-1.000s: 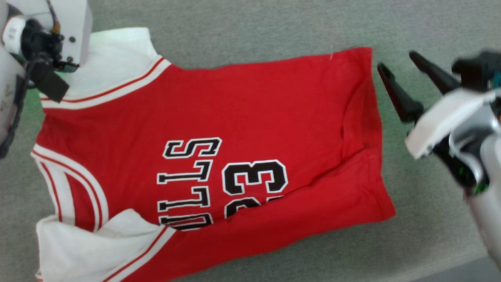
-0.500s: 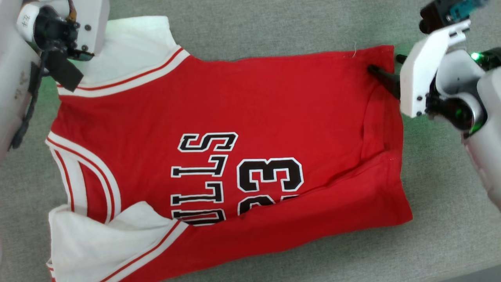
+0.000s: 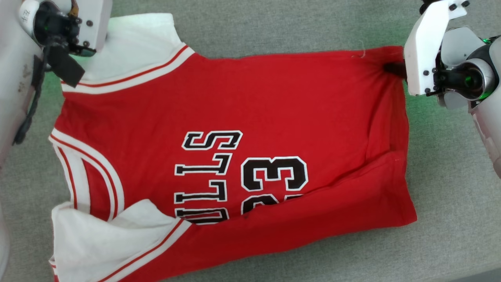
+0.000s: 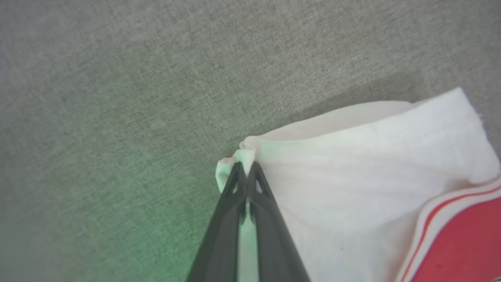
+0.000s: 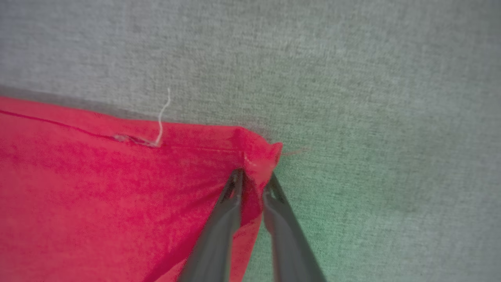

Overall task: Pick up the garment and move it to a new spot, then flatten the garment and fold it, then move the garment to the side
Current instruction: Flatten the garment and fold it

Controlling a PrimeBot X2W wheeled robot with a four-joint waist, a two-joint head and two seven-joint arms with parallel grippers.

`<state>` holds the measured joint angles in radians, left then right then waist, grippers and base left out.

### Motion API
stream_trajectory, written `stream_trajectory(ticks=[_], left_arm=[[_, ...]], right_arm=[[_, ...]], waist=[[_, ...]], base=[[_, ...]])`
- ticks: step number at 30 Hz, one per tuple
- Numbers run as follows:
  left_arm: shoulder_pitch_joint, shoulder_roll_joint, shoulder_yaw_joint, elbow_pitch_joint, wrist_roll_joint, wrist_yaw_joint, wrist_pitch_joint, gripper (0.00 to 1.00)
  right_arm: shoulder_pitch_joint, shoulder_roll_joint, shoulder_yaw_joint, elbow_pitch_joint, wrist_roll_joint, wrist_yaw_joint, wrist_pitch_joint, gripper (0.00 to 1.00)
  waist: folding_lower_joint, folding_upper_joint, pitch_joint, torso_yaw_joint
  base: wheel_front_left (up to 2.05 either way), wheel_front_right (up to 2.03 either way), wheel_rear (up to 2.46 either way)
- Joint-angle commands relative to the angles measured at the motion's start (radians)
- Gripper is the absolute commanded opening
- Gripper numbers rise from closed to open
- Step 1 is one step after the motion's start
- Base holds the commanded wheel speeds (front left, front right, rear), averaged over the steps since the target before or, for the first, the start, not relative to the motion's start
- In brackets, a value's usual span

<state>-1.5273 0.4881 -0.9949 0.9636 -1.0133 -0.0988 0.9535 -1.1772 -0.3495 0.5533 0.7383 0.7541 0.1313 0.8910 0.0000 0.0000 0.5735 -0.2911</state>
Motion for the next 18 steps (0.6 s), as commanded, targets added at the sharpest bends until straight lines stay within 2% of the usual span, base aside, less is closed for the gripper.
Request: stream_trajectory(ticks=[1,10,18], left_arm=[[0.069,-0.024,-0.023,0.022,-0.005,-0.007,-0.010,0.00],[0.047,-0.039,-0.002,0.041,-0.014,-0.025,-0.119,0.00],[0.053,-0.051,0.016,0.037,-0.058,-0.031,-0.173,0.00]], right_arm=[[0.036,0.020,0.012,0.027,-0.001,-0.001,-0.007,0.00],[0.006,0.004,-0.010,0.038,-0.026,-0.002,-0.117,0.00],[0.037,-0.048,0.038,-0.020,-0.005,-0.002,-0.200,0.00]], waist=[[0.0000,0.0000,0.001,0.002],[0.0000,0.0000,-0.043,0.022],[0.0000,0.0000,-0.131,0.068]], base=[[0.00,0.00,0.00],[0.00,0.00,0.00],[0.00,0.00,0.00]])
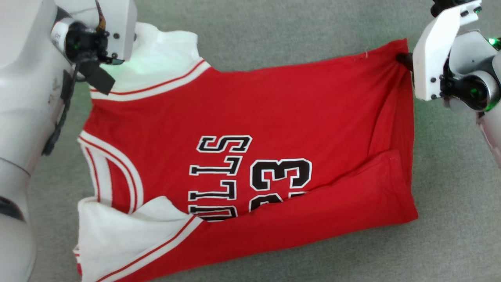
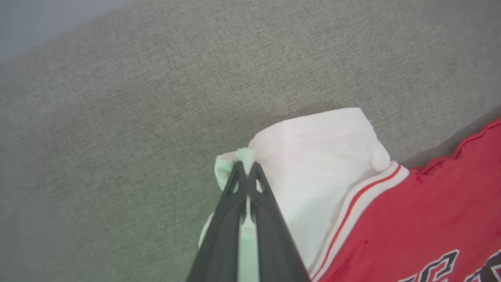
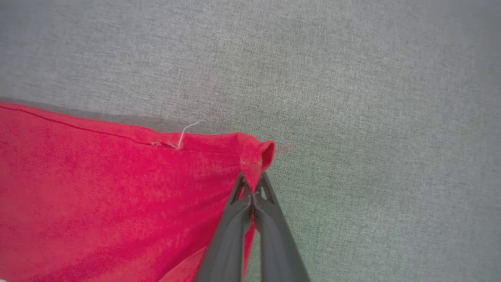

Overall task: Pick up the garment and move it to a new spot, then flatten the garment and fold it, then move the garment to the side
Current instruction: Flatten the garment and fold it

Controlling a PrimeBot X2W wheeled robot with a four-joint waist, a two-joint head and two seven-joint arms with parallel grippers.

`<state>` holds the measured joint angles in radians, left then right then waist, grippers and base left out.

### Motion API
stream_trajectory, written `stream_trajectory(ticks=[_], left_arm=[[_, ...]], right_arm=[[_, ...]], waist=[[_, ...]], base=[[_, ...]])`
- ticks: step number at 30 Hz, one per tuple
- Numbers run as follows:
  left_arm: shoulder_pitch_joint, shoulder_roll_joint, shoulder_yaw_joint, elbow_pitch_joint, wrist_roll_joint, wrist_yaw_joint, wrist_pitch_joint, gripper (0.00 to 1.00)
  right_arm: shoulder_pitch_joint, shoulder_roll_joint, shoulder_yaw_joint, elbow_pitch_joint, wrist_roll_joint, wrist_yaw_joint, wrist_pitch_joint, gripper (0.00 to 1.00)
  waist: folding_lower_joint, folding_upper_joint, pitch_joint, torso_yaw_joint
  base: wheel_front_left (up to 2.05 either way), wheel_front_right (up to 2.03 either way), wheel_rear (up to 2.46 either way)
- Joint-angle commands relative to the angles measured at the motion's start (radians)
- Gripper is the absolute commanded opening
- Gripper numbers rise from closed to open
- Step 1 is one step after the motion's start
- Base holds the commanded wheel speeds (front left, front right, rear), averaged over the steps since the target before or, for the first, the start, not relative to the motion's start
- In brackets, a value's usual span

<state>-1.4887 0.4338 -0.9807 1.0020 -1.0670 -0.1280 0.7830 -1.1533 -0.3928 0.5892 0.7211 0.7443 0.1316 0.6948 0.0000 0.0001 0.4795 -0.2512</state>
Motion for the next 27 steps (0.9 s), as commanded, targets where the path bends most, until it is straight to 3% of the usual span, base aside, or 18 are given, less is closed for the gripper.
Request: stream_trajectory(ticks=[1,10,22,27], left_arm=[[0.021,0.001,0.002,-0.010,-0.012,-0.002,-0.011,0.00],[0.090,0.051,0.001,-0.148,-0.092,-0.003,-0.062,0.00],[0.250,0.161,-0.017,-0.369,-0.172,-0.003,-0.090,0.00],[0.365,0.234,-0.028,-0.535,-0.194,0.040,-0.082,0.00]], right_arm=[[0.021,-0.016,0.009,-0.009,0.012,-0.002,-0.011,0.00],[0.094,-0.112,0.062,-0.079,0.054,-0.002,-0.064,0.00],[0.249,-0.237,0.090,-0.208,0.146,-0.002,-0.042,0.00],[0.333,-0.282,0.088,-0.266,0.185,-0.002,0.011,0.00]], waist=[[0.0000,-0.0001,-0.050,0.036],[0.0000,-0.0001,-0.153,0.105],[0.0000,-0.0001,-0.241,0.170],[0.0000,-0.0001,-0.268,0.181]], base=[[0.00,0.00,0.00],[0.00,0.00,0.00],[0.00,0.00,0.00],[0.00,0.00,0.00]])
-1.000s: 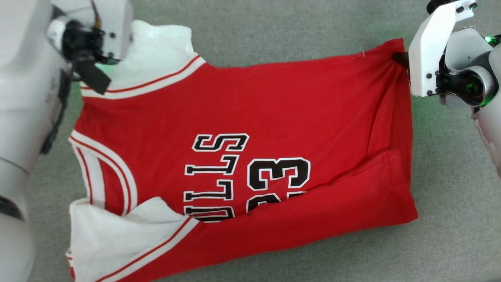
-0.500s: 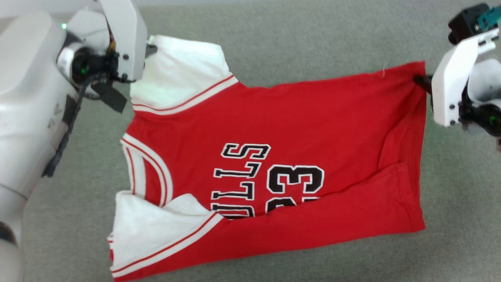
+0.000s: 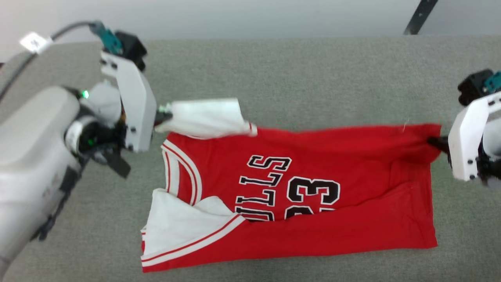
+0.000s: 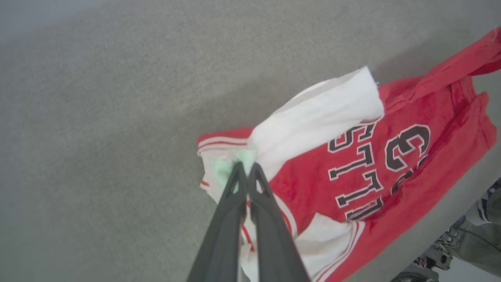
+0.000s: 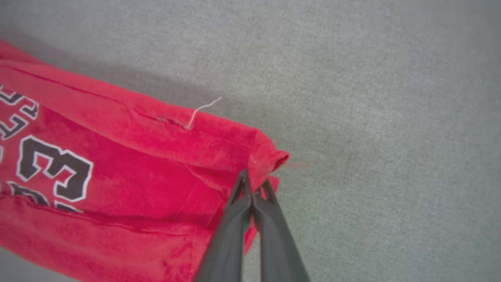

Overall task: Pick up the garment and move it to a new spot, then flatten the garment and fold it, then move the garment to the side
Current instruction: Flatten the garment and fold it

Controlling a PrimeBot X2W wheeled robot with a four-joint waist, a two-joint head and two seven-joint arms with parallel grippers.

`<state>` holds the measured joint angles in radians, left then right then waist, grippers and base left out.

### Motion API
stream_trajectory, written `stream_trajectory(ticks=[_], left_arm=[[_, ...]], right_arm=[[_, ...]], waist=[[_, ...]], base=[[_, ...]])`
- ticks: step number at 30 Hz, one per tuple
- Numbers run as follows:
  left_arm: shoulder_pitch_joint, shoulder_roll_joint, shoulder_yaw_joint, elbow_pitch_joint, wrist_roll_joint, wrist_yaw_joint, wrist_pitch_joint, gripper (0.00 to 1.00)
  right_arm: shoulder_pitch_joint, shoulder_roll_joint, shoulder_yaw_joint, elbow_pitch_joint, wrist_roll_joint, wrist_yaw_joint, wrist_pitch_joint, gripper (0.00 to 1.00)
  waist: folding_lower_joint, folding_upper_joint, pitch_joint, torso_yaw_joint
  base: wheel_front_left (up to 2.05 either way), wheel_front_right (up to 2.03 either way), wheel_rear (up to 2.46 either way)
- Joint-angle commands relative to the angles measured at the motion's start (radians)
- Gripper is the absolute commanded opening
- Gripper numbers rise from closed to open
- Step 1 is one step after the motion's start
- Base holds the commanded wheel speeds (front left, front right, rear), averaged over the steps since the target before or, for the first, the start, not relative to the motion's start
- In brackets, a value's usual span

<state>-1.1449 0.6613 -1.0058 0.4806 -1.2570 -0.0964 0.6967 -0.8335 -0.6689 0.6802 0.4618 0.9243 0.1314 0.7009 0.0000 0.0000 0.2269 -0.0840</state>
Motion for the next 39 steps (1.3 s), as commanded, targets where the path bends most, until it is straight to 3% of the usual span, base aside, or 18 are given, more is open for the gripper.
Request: stream_trajectory(ticks=[1,10,15,21,24,31,32,33,36,37,39], left_arm=[[0.044,0.020,-0.004,-0.047,-0.013,0.024,0.008,0.00],[0.185,0.107,-0.034,-0.262,-0.066,0.165,0.079,0.00],[0.234,0.122,-0.060,-0.311,-0.080,0.225,0.116,0.00],[0.264,0.104,-0.080,-0.298,-0.090,0.254,0.137,0.00],[0.268,0.096,-0.095,-0.268,-0.090,0.272,0.162,0.05],[0.242,0.054,-0.117,-0.197,-0.077,0.283,0.195,0.00],[0.241,0.050,-0.119,-0.188,-0.075,0.282,0.195,0.06],[0.241,0.045,-0.120,-0.182,-0.074,0.281,0.194,0.18],[0.232,0.038,-0.122,-0.170,-0.069,0.281,0.193,0.87],[0.226,0.039,-0.124,-0.170,-0.061,0.285,0.194,1.00],[0.217,0.043,-0.127,-0.173,-0.055,0.292,0.203,1.00]], right_arm=[[0.022,-0.014,-0.006,-0.016,0.007,-0.002,0.012,0.00],[0.085,-0.030,-0.029,-0.062,0.027,-0.002,0.091,0.00],[0.109,-0.012,-0.049,-0.073,0.013,-0.002,0.129,0.00],[0.129,0.007,-0.071,-0.086,-0.013,-0.002,0.152,0.00],[0.134,0.017,-0.079,-0.088,-0.024,-0.002,0.161,0.00],[0.142,0.040,-0.101,-0.092,-0.043,-0.002,0.170,0.00],[0.143,0.044,-0.102,-0.093,-0.041,-0.002,0.171,0.00],[0.144,0.049,-0.102,-0.093,-0.041,-0.002,0.171,0.00],[0.146,0.055,-0.106,-0.092,-0.048,-0.002,0.175,0.00],[0.147,0.057,-0.107,-0.091,-0.049,-0.002,0.176,0.00],[0.148,0.058,-0.108,-0.089,-0.051,-0.002,0.177,0.00]], waist=[[0.0000,0.0000,-0.018,0.015],[0.0000,0.0000,-0.025,0.018],[0.0000,0.0000,-0.024,0.014],[0.0000,0.0000,-0.018,0.005],[0.0000,0.0000,-0.016,-0.001],[0.0000,0.0000,-0.007,-0.009],[0.0000,0.0000,-0.006,-0.010],[0.0000,0.0000,-0.006,-0.012],[0.0000,0.0000,-0.007,-0.014],[0.0000,0.0000,-0.008,-0.014],[0.0000,0.0000,-0.011,-0.011]], base=[[0.00,0.00,0.00],[0.00,0.00,0.00],[0.00,0.00,0.00],[0.00,0.00,0.00],[0.00,0.00,0.00],[0.00,0.00,0.00],[0.00,0.00,0.00],[0.00,0.00,0.00],[0.00,0.00,0.00],[0.00,0.00,0.00],[0.00,0.00,0.00]])
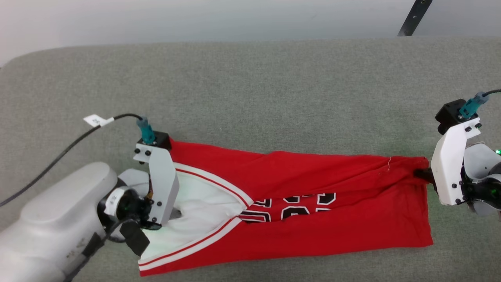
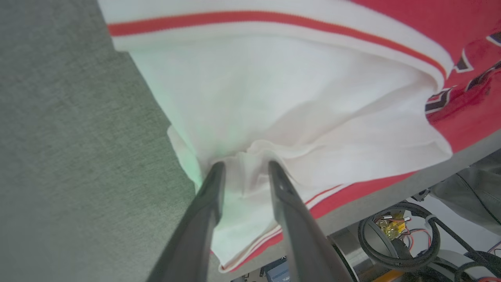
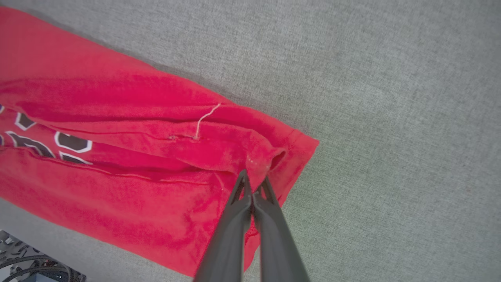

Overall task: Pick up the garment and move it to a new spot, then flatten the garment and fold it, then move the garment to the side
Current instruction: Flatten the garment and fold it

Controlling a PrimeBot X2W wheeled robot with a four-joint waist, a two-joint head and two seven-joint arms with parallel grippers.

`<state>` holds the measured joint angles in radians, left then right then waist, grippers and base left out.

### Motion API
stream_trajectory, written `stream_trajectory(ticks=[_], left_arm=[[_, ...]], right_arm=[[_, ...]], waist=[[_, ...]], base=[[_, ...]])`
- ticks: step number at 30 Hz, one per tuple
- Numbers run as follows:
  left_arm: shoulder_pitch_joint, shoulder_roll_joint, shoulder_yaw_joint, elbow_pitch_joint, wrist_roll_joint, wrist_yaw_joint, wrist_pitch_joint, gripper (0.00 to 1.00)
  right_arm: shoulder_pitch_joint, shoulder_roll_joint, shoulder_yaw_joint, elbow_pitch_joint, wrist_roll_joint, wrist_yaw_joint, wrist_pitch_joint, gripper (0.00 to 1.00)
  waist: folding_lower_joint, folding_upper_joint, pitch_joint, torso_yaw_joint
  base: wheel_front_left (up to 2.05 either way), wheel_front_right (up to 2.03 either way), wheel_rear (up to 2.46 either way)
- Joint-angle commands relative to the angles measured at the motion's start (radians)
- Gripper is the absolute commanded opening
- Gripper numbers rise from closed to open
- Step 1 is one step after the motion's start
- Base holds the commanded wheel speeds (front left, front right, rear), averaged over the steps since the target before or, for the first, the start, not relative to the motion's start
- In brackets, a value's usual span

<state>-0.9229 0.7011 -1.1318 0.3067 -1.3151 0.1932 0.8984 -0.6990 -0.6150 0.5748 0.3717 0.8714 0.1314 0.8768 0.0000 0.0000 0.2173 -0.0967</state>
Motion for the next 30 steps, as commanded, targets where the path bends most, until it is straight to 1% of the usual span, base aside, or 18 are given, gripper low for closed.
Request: stream_trajectory(ticks=[1,9,15,20,22,27,30], left_arm=[[-0.010,0.005,-0.002,-0.005,0.003,0.006,0.010,1.00],[-0.054,0.043,-0.001,-0.082,0.021,0.037,0.056,1.00],[-0.050,0.070,0.021,-0.142,0.039,0.055,0.003,1.00],[-0.022,0.090,0.030,-0.191,0.049,0.064,-0.044,1.00],[-0.010,0.093,0.039,-0.207,0.036,0.070,-0.057,1.00],[0.013,0.102,0.048,-0.226,0.032,0.080,-0.085,1.00],[0.016,0.100,0.048,-0.226,0.033,0.079,-0.094,1.00]], right_arm=[[0.014,0.004,-0.004,0.001,0.000,-0.002,0.002,0.00],[0.026,-0.002,-0.011,-0.006,-0.004,-0.002,0.034,0.00],[0.045,0.005,-0.043,0.001,0.009,-0.002,0.115,0.00],[0.085,0.003,-0.096,-0.022,-0.004,-0.002,0.182,0.00],[0.107,0.008,-0.123,-0.026,-0.014,-0.002,0.207,0.00],[0.162,0.043,-0.191,-0.036,-0.048,-0.002,0.260,0.00],[0.187,0.070,-0.222,-0.035,-0.074,-0.002,0.266,0.00]], waist=[[0.0000,0.0000,-0.004,0.004],[0.0000,0.0000,-0.022,0.024],[0.0000,0.0000,-0.033,0.040],[0.0000,0.0000,-0.033,0.058],[0.0000,0.0000,-0.031,0.066],[0.0000,0.0000,-0.019,0.082],[0.0000,0.0000,-0.012,0.091]], base=[[0.00,0.00,0.00],[0.00,0.00,0.00],[0.00,0.00,0.00],[0.00,0.00,0.00],[0.00,0.00,0.00],[0.00,0.00,0.00],[0.00,0.00,0.00]])
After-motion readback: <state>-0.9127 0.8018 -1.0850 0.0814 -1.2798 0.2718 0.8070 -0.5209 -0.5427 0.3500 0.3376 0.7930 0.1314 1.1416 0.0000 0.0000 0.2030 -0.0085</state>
